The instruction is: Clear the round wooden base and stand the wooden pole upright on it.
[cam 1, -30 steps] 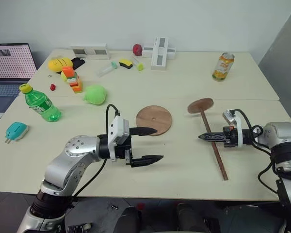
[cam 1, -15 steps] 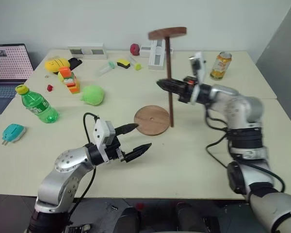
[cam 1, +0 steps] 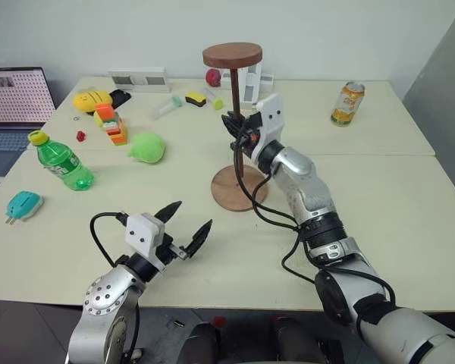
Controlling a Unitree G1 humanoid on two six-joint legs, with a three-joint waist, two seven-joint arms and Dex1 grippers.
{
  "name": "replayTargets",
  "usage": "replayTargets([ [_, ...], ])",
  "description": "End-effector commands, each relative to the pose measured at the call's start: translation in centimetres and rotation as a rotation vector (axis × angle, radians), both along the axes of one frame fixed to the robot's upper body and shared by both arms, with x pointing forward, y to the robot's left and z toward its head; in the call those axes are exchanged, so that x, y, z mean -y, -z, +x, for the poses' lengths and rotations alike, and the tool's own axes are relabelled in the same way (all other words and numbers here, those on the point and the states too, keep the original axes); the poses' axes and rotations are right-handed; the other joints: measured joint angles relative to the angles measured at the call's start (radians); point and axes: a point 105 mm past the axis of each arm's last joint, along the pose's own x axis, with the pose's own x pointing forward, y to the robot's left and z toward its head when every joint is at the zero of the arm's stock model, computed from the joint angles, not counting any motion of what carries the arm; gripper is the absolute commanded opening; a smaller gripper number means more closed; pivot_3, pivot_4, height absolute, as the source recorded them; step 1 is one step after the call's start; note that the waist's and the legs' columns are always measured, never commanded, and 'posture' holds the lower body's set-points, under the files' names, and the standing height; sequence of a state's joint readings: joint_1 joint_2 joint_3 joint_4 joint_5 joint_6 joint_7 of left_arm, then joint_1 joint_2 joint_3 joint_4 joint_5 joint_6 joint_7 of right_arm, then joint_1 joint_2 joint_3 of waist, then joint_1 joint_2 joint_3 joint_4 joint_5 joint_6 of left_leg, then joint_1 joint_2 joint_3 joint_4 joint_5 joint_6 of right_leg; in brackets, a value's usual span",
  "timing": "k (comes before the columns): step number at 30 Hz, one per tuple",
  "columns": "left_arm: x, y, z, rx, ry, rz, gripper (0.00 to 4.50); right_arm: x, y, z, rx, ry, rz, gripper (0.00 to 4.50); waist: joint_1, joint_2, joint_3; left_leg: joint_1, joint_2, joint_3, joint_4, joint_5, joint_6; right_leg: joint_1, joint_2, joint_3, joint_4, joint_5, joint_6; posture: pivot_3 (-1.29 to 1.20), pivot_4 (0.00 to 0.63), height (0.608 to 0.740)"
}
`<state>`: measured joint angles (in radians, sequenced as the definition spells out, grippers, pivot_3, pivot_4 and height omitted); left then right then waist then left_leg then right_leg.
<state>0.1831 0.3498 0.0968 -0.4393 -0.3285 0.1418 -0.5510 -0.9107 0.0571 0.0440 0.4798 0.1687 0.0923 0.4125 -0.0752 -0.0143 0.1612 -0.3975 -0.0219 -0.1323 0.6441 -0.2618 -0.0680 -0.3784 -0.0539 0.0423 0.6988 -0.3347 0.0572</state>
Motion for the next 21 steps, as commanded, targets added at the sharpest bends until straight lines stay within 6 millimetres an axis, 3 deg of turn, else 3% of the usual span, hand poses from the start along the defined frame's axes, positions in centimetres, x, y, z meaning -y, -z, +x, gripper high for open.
replayTargets([
  [1, -0.4, -1.1, 0.2, 0.052, -0.017, 0.009, 4.50, -0.8, -1.0, -0.9, 0.059, -0.026, 0.027, 0.26, -0.003, 0.000, 0.000, 0.000, 0.000, 0.000, 0.000, 0.000, 0.000, 0.000, 0.000, 0.000, 0.000, 0.000, 0.000, 0.00, 0.150, 0.740],
  [10, 0.0, -1.6, 0.8, 0.059, -0.006, 0.001, 4.50, -0.5, 1.8, 0.1, 0.036, 0.044, 0.013, 0.26, -0.007, 0.000, 0.000, 0.001, 0.000, 0.000, 0.000, 0.000, 0.000, 0.000, 0.000, 0.000, 0.000, 0.000, 0.000, 0.00, 0.150, 0.740],
  [21, 0.1, -2.0, 1.4, 0.061, 0.003, 0.006, 4.50, -0.6, 2.0, 0.8, 0.032, 0.081, 0.061, 0.26, -0.008, 0.000, 0.000, 0.004, 0.000, 0.000, 0.000, 0.000, 0.000, 0.004, 0.000, 0.000, 0.000, 0.000, 0.000, 0.00, 0.150, 0.740],
])
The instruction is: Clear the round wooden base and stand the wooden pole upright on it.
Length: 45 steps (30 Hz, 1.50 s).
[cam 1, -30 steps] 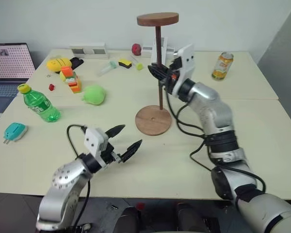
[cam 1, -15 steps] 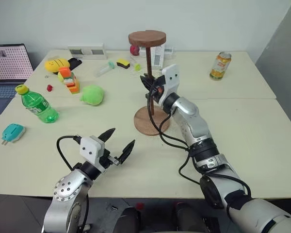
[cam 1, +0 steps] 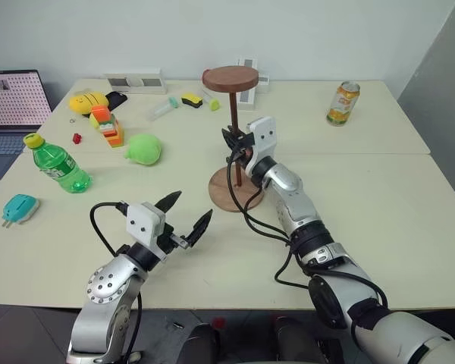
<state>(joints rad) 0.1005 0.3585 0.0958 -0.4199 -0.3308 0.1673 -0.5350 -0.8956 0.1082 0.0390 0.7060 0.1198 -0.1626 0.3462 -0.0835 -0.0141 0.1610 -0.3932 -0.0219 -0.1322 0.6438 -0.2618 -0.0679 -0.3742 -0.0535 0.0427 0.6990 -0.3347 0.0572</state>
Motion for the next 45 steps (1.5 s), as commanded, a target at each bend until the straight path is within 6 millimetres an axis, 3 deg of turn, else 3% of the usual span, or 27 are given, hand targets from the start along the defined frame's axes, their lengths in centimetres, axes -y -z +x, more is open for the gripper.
replayTargets([
  [1, -0.2, -0.7, 0.1, 0.024, 0.002, 0.005, 4.50, -0.3, -1.3, 0.1, 0.028, 0.002, 0.039, 0.26, 0.000, 0.000, 0.000, 0.000, 0.000, 0.000, 0.000, 0.000, 0.000, 0.000, 0.000, 0.000, 0.000, 0.000, 0.000, 0.00, 0.150, 0.740],
  [12, -0.5, -0.7, -0.2, 0.020, -0.008, 0.012, 4.50, -1.4, 0.0, -0.7, -0.005, -0.047, 0.016, 0.26, 0.000, 0.000, 0.000, 0.000, 0.000, -0.001, 0.000, 0.000, 0.000, 0.000, 0.000, 0.000, 0.000, 0.000, 0.000, 0.00, 0.150, 0.740],
  [22, -0.6, -0.7, -0.1, 0.016, -0.009, 0.017, 4.50, -0.3, 1.9, -0.4, -0.014, -0.012, -0.070, 0.26, 0.000, 0.000, 0.000, 0.001, 0.000, -0.001, 0.000, 0.000, 0.000, 0.001, 0.000, 0.000, 0.000, 0.000, 0.000, 0.00, 0.150, 0.740],
  [38, -1.0, -0.7, -0.2, 0.013, -0.009, 0.029, 4.50, -0.4, 3.7, -1.4, -0.047, -0.031, -0.107, 0.26, 0.001, 0.000, -0.002, 0.003, 0.000, -0.001, -0.001, 0.000, 0.001, 0.003, 0.000, 0.000, -0.001, 0.000, 0.000, 0.00, 0.150, 0.740],
  [45, -0.9, -0.7, -0.2, 0.008, -0.005, 0.029, 4.50, -0.4, 6.2, -1.1, -0.123, -0.007, -0.189, 0.26, 0.001, 0.000, -0.002, 0.007, 0.000, 0.000, -0.002, -0.001, 0.001, 0.005, 0.000, 0.001, -0.001, 0.000, 0.000, 0.00, 0.150, 0.740],
])
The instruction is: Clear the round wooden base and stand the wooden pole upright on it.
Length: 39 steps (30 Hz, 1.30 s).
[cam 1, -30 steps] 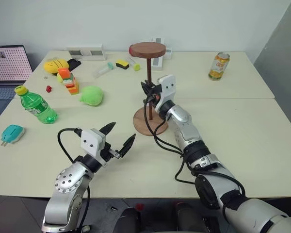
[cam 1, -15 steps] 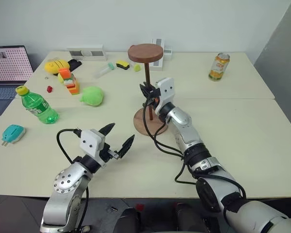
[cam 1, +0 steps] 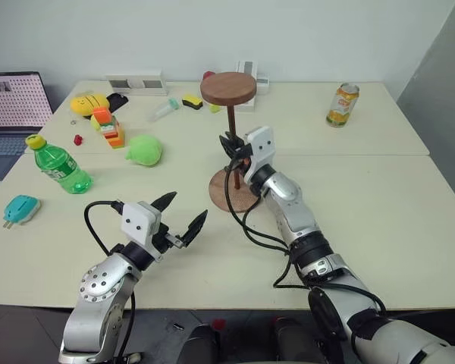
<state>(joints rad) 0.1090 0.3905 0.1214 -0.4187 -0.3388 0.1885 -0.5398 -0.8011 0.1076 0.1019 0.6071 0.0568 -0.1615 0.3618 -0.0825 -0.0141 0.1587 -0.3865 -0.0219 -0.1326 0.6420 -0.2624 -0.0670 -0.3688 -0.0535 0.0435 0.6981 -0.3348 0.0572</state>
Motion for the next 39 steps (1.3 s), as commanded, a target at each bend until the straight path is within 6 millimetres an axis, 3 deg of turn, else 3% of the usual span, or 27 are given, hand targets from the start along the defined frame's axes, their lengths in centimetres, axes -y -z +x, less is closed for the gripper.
replayTargets([
  [1, 0.1, -0.9, -0.2, 0.031, 0.014, 0.002, 4.50, 0.3, 5.2, 0.6, -0.170, 0.038, -0.138, 0.26, 0.000, 0.000, 0.000, 0.002, 0.000, 0.000, -0.001, 0.000, 0.000, 0.001, 0.000, 0.000, 0.000, 0.000, 0.000, 0.00, 0.150, 0.740],
  [9, 0.2, -1.0, -0.2, 0.034, 0.016, -0.003, 4.50, 0.7, 2.5, 1.8, -0.119, 0.081, -0.057, 0.26, 0.002, 0.000, -0.001, 0.007, 0.000, 0.000, -0.002, -0.002, 0.003, 0.007, 0.000, 0.000, -0.001, 0.000, 0.000, 0.00, 0.150, 0.740],
  [13, 0.2, -1.0, -0.2, 0.035, 0.011, -0.005, 4.50, -0.1, 0.9, 1.8, -0.086, 0.064, -0.002, 0.26, 0.001, 0.000, -0.001, 0.007, 0.000, 0.000, -0.002, -0.002, 0.003, 0.007, 0.000, 0.000, -0.001, 0.000, 0.000, 0.00, 0.150, 0.740],
  [21, 0.0, -1.0, -0.4, 0.036, -0.002, -0.007, 4.50, -0.9, 0.5, 1.7, -0.068, 0.049, 0.010, 0.26, 0.001, 0.000, 0.000, 0.007, 0.000, 0.000, -0.002, -0.002, 0.003, 0.006, 0.000, 0.000, -0.001, 0.000, 0.000, 0.00, 0.150, 0.740],
  [24, 0.0, -1.0, -0.6, 0.035, -0.005, -0.006, 4.50, -0.8, 0.9, 1.6, -0.067, 0.053, 0.005, 0.26, 0.002, 0.000, 0.000, 0.007, 0.000, 0.000, -0.002, -0.002, 0.003, 0.006, 0.000, 0.000, -0.001, 0.000, 0.000, 0.00, 0.150, 0.740],
  [32, -0.2, -1.1, -0.4, 0.036, -0.005, 0.001, 4.50, -0.4, 5.3, 0.6, -0.165, 0.028, -0.148, 0.26, 0.001, 0.000, -0.001, 0.007, 0.000, 0.000, -0.002, -0.002, 0.003, 0.006, 0.000, 0.000, -0.001, 0.000, 0.000, 0.00, 0.150, 0.740],
  [39, -0.1, -1.2, -0.3, 0.038, 0.005, 0.000, 4.50, 0.3, 7.4, 0.5, -0.251, 0.032, -0.234, 0.26, 0.003, 0.000, -0.002, 0.008, 0.000, -0.001, -0.002, -0.002, 0.003, 0.008, 0.000, 0.000, -0.003, 0.000, 0.000, 0.00, 0.150, 0.740],
])
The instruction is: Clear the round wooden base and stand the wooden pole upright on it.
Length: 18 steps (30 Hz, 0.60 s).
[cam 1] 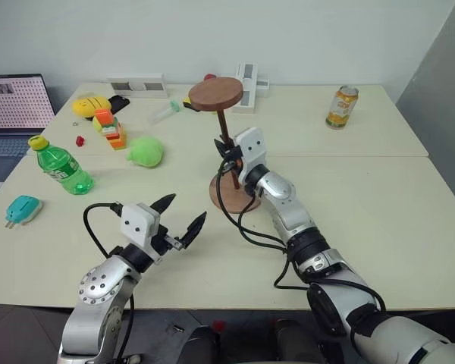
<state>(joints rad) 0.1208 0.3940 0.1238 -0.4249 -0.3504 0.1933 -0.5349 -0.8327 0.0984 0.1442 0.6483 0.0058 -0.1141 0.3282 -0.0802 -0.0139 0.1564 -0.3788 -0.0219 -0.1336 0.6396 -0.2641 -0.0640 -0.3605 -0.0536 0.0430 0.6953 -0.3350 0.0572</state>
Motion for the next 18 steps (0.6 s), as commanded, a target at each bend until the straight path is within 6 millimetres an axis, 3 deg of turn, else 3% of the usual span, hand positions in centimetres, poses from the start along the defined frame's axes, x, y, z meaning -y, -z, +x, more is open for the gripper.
replayTargets([
  [1, 0.0, -1.3, 0.0, 0.048, 0.009, 0.006, 4.50, 1.2, 6.7, 0.2, -0.244, 0.037, -0.143, 0.26, 0.001, 0.000, 0.000, 0.001, 0.000, 0.000, 0.000, 0.000, 0.000, 0.001, 0.000, 0.000, -0.001, 0.000, 0.000, 0.00, 0.150, 0.740],
  [6, 0.1, -1.3, 0.0, 0.049, 0.005, 0.002, 4.50, 2.9, 7.7, 0.8, -0.311, 0.093, -0.171, 0.26, 0.011, 0.002, -0.007, 0.017, 0.000, 0.000, -0.011, 0.000, 0.000, 0.012, 0.000, -0.001, -0.012, 0.000, 0.000, 0.00, 0.150, 0.740],
  [11, -0.1, -1.3, -0.1, 0.049, -0.006, -0.001, 4.50, 4.5, 7.6, 0.3, -0.315, 0.096, -0.179, 0.26, 0.034, 0.002, -0.013, 0.016, 0.000, 0.000, -0.011, 0.000, 0.000, 0.012, -0.001, -0.001, -0.015, 0.000, 0.000, 0.00, 0.150, 0.740],
  [18, 0.1, -1.4, 0.1, 0.053, -0.003, -0.004, 4.50, 5.1, 6.9, -0.2, -0.338, 0.096, -0.187, 0.26, 0.051, 0.001, -0.013, 0.016, -0.001, 0.000, -0.012, -0.001, 0.000, 0.012, -0.002, -0.001, -0.016, 0.000, 0.000, 0.00, 0.150, 0.740],
])
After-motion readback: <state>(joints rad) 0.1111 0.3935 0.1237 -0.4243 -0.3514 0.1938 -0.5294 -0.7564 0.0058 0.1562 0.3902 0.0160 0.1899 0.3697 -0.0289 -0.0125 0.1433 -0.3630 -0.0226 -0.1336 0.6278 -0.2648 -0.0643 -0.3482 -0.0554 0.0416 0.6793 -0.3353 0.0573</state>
